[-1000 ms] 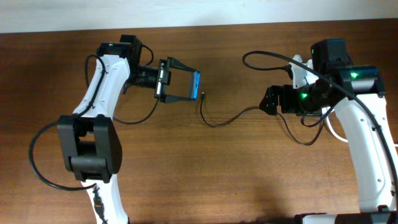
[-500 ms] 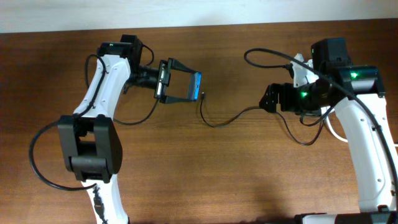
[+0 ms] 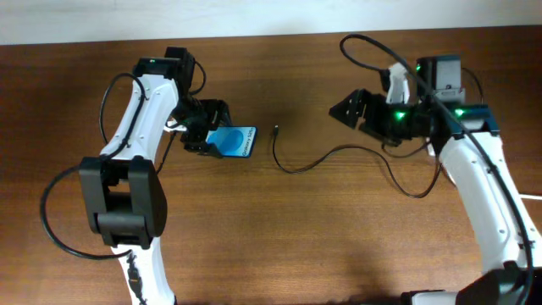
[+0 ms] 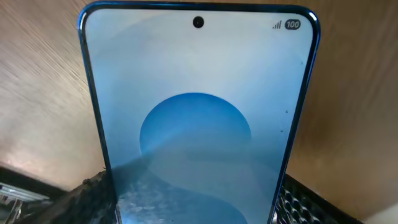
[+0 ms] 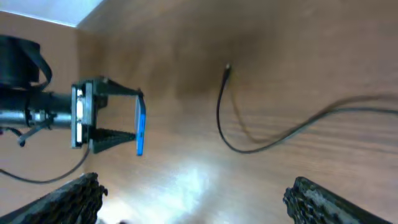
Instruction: Plug charger to phone and switch on socket
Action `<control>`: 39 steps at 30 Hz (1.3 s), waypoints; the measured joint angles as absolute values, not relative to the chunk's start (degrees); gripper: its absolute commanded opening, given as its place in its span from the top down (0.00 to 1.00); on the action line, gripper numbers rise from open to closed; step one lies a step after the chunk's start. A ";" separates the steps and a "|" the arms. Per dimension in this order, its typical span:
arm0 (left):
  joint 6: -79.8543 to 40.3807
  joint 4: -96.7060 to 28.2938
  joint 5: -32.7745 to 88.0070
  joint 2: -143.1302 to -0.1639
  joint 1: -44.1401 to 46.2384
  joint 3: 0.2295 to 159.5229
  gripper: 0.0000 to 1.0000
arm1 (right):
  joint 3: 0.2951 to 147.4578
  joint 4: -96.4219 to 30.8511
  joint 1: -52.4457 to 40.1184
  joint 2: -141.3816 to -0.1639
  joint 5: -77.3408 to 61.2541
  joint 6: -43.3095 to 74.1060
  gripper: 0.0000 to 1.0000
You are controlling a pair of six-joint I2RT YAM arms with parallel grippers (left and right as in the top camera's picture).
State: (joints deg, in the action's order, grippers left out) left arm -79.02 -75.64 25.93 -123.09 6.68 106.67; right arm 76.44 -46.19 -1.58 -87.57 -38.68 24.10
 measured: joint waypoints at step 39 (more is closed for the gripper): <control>-81.97 -74.98 19.07 -123.09 13.61 106.74 1.00 | 60.80 -2.83 -26.37 -101.30 -34.94 53.58 0.33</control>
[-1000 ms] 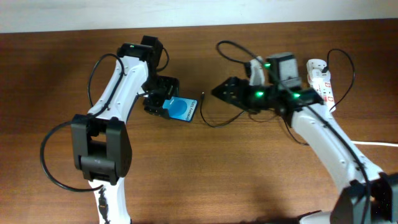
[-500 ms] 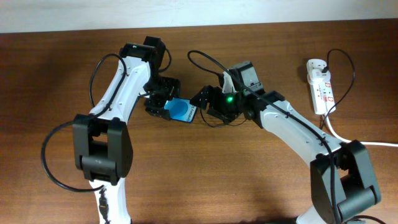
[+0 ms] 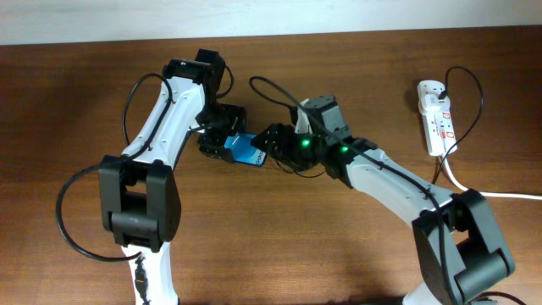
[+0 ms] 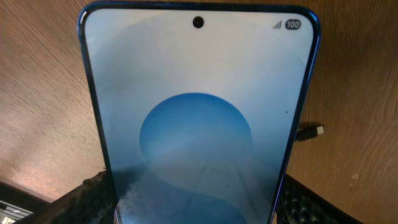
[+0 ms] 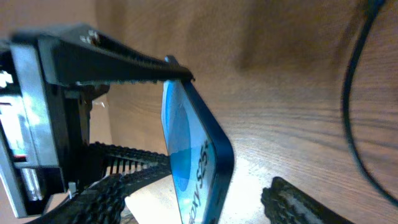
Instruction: Plug charger to phone and switch on socket
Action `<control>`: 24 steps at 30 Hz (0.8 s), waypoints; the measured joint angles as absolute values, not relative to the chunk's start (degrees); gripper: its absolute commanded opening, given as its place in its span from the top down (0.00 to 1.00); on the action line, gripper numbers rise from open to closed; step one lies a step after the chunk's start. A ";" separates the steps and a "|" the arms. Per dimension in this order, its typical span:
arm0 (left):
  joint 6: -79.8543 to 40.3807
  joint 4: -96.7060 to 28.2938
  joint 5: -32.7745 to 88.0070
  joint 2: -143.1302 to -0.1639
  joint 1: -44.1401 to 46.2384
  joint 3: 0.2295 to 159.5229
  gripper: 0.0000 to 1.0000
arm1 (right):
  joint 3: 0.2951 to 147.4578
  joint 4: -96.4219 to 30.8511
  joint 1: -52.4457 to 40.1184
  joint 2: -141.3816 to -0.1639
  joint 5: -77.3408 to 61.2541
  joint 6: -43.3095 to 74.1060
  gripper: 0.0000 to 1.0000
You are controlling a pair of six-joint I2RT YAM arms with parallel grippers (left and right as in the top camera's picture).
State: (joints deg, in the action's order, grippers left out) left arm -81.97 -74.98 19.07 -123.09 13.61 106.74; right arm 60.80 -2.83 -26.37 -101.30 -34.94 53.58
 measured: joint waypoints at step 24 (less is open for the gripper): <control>-82.21 -75.26 22.04 -123.24 13.56 106.74 0.55 | 60.84 1.83 -30.41 -103.46 -29.17 58.15 0.96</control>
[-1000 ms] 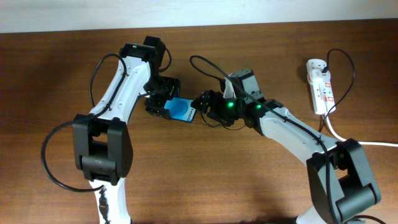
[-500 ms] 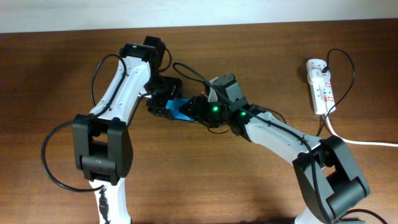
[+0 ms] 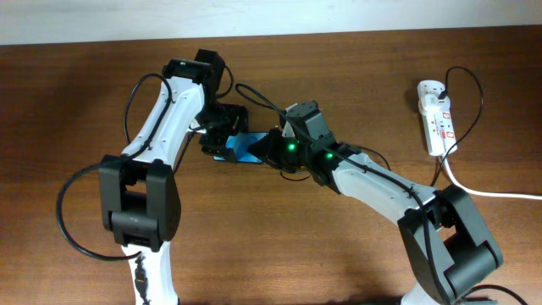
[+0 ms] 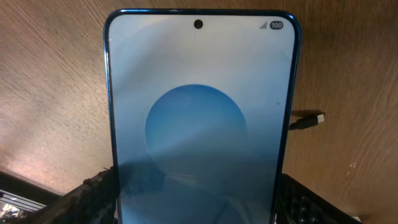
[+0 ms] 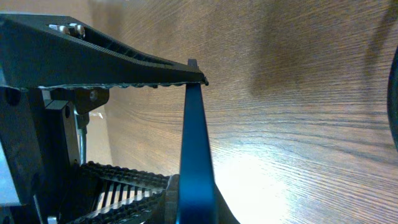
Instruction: Plug charger to phone and switch on socket
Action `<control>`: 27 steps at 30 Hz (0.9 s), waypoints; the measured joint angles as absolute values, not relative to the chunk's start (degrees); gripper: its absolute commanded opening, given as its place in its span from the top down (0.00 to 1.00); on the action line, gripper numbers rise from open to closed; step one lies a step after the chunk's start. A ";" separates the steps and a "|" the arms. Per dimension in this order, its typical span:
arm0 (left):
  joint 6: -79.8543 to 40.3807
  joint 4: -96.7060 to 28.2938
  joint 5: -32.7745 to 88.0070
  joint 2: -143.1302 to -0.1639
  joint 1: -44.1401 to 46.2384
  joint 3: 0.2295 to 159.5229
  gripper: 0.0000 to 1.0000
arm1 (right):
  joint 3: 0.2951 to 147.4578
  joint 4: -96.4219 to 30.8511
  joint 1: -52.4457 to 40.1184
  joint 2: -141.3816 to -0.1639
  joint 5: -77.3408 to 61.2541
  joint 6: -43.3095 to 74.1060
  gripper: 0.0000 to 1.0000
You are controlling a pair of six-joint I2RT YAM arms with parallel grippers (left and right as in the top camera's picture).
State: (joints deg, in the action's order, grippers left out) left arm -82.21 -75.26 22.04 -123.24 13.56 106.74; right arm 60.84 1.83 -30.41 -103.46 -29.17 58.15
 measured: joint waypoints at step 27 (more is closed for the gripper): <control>-31.09 -40.27 71.18 -123.24 13.50 107.50 0.14 | 59.81 8.10 -7.55 -86.11 -28.10 68.29 0.96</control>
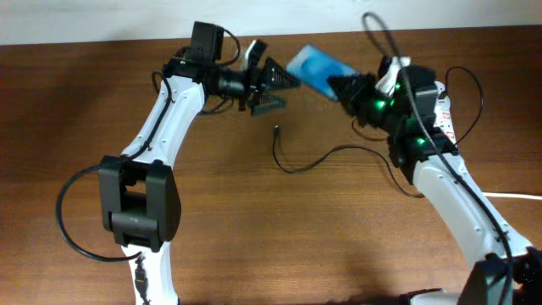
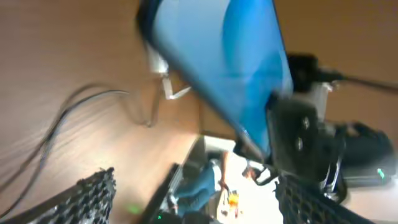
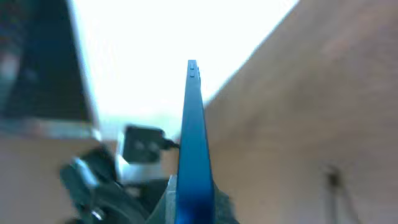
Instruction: Plug charger to phone and switch on socket
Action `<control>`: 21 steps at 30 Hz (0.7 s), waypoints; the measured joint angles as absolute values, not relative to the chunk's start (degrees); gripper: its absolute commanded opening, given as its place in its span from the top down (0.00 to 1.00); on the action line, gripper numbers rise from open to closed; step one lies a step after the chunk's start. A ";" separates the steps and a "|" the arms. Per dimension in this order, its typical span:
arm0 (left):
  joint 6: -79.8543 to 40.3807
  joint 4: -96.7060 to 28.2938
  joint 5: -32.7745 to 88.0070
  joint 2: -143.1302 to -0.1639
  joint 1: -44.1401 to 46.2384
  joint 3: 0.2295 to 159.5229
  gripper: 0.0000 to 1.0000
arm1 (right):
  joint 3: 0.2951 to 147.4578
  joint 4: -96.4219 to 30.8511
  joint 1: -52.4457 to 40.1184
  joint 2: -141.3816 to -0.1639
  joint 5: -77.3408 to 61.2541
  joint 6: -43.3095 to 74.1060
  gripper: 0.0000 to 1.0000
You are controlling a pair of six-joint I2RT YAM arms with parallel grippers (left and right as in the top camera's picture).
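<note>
The blue phone (image 1: 315, 67) is held in the air at the back of the table, with my right gripper (image 1: 349, 87) shut on its lower end. It stands edge-on as the phone (image 3: 193, 137) in the right wrist view. My left gripper (image 1: 278, 89) is open just left of it with nothing between its fingers; the phone (image 2: 217, 62) fills that wrist view beyond the fingers (image 2: 93, 196). The black charger cable (image 1: 339, 153) lies on the table, its plug end (image 1: 277, 130) below the left gripper. The white socket strip (image 1: 444, 125) is mostly hidden behind the right arm.
The wooden table (image 1: 254, 220) carries only the cable and the strip. The strip's white lead (image 1: 518, 196) runs off the right edge. Both arms reach over the back half of the table, close to each other.
The phone has passed from my left gripper to my right. The left is now open and empty, and the right holds the phone farther back and right, off the table.
First my left gripper held the phone at the left-middle while the right stood open far to the right. Then the right gripper was at the phone's free end, then around its edge. Now the right alone holds the phone, lifted toward the back right.
</note>
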State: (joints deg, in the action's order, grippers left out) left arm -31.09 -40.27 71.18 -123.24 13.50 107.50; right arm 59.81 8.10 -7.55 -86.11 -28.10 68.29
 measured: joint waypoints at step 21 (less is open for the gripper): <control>-62.67 -6.26 68.51 -123.24 12.43 107.61 0.27 | 59.72 19.40 -25.41 -85.82 13.02 85.19 0.96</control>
State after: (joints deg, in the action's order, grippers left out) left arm -62.67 -6.26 68.51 -123.24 12.43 107.61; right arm 59.72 19.40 -25.41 -85.82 13.02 85.19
